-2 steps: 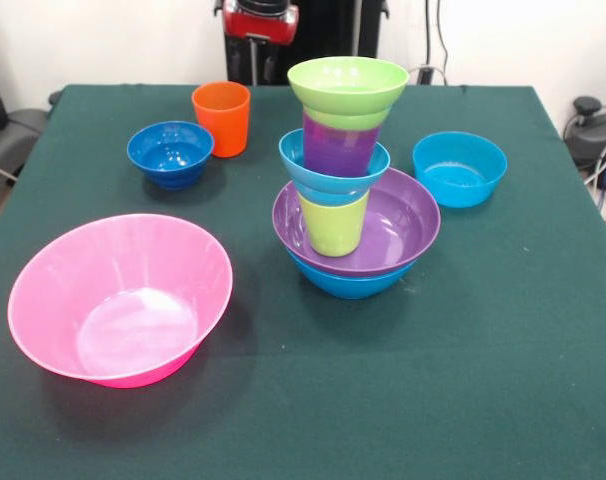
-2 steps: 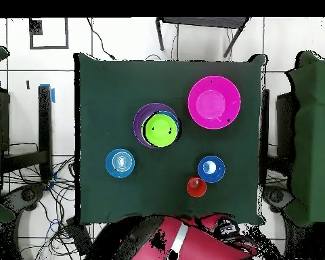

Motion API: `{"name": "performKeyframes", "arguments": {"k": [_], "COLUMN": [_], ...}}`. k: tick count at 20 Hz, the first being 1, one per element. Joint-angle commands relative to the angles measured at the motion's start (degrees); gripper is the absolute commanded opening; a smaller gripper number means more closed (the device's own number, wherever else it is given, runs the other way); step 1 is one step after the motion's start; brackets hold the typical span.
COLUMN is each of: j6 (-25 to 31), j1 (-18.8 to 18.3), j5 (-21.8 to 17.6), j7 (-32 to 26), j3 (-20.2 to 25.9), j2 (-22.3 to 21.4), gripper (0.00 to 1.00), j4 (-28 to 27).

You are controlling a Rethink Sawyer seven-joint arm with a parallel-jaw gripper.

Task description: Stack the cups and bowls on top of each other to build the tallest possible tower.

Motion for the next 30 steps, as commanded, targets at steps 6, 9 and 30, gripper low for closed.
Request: {"name": "performKeyframes", "arguments": {"k": [6,9,30], "j6": [4.5,7.6,12.3], "j1": [-4.3,-6.1,-8.9], "j5": [-1.2,-0.4,0.8], "j7": [-1.0,-2.3,-1.6], "j3": [8.6,10.8,17.3], "j2": [-4.1,-7.2,-10.7], "gripper": [1.00,1.00,1.00], "j4": [-5.1,-3.4,-1.1]}}
